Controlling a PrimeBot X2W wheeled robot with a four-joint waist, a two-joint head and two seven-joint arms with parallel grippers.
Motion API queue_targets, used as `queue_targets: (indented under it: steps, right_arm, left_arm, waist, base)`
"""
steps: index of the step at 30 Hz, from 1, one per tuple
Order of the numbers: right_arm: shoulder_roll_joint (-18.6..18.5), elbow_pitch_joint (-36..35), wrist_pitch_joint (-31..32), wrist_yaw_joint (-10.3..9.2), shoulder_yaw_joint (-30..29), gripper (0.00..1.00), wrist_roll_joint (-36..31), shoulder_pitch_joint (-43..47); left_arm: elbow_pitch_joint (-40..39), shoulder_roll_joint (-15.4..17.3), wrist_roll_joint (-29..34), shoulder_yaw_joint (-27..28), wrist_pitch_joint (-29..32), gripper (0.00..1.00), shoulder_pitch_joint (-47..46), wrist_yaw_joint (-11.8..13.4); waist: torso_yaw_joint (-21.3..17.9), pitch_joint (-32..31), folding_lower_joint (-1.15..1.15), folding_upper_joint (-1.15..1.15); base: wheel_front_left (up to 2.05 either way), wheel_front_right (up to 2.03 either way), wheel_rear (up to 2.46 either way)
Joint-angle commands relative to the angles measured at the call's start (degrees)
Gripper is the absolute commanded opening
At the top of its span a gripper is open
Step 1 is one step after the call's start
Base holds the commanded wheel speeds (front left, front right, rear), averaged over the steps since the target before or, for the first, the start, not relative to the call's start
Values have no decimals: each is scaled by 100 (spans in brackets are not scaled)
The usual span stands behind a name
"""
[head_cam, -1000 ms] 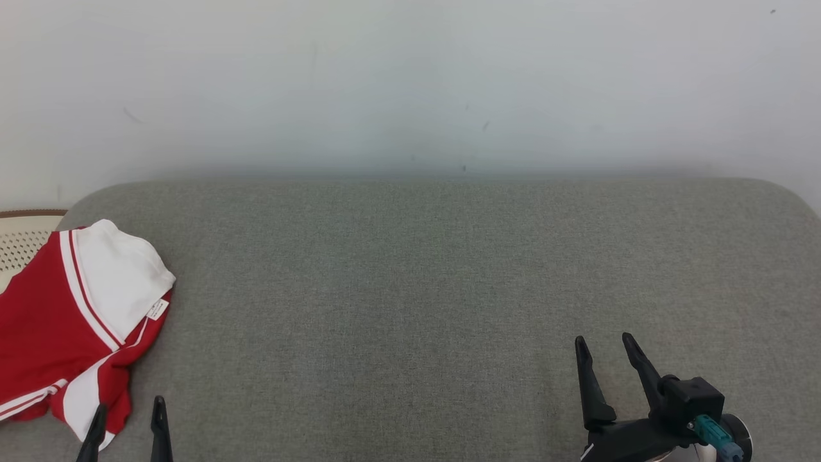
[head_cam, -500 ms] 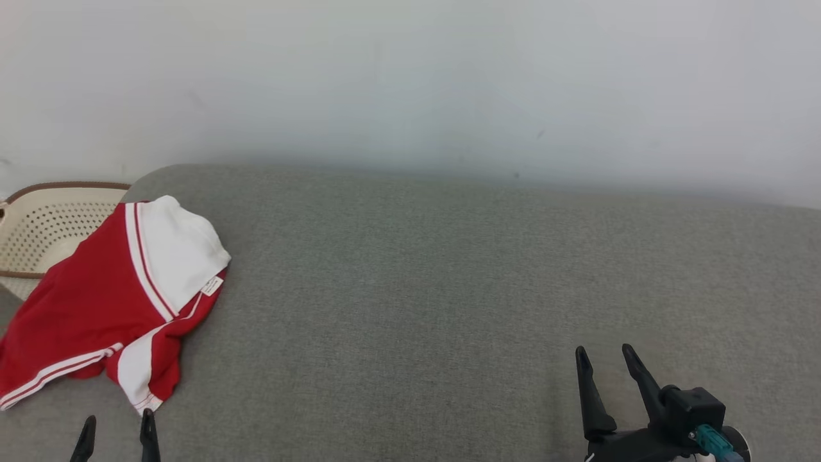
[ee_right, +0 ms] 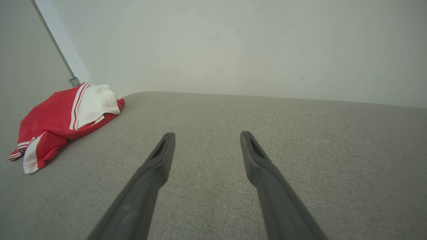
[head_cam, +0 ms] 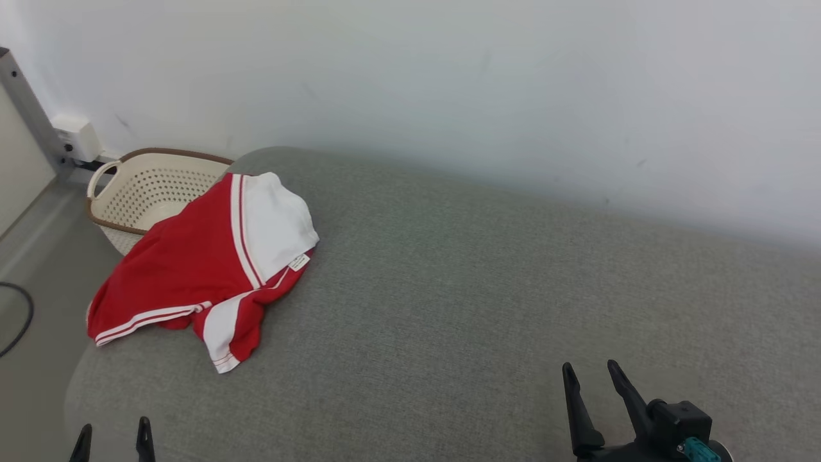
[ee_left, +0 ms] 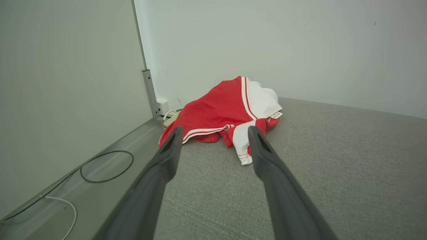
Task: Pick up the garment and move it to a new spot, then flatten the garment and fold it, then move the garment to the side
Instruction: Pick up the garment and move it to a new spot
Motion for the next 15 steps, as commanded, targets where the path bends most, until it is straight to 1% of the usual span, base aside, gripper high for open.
queue_targets:
  steps: [1,2,9,15]
  right_arm:
    - [-18,34,-34,4,19,100,54,44]
    - [-17,63,-51,4,43,100,54,49]
    - [-17,115,-71,4,136,100,117,68]
    - [-19,171,-83,4,305,100,163,-110]
  left_arm:
    - [-16,37,13,-7,-34,100,58,6]
    - [-24,42,5,-5,-34,100,88,19]
    - [-48,56,-37,19,-21,100,160,71]
    - [-148,8,-143,186,-25,100,264,223]
  waist:
    - [332,-99,0,0]
    - [456,-124,0,0]
    - [840,-187,0,0]
    - [968,-115,0,0]
  base:
    - [0,0,0]
    - [0,0,0]
    - [0,0,0]
    - [0,0,0]
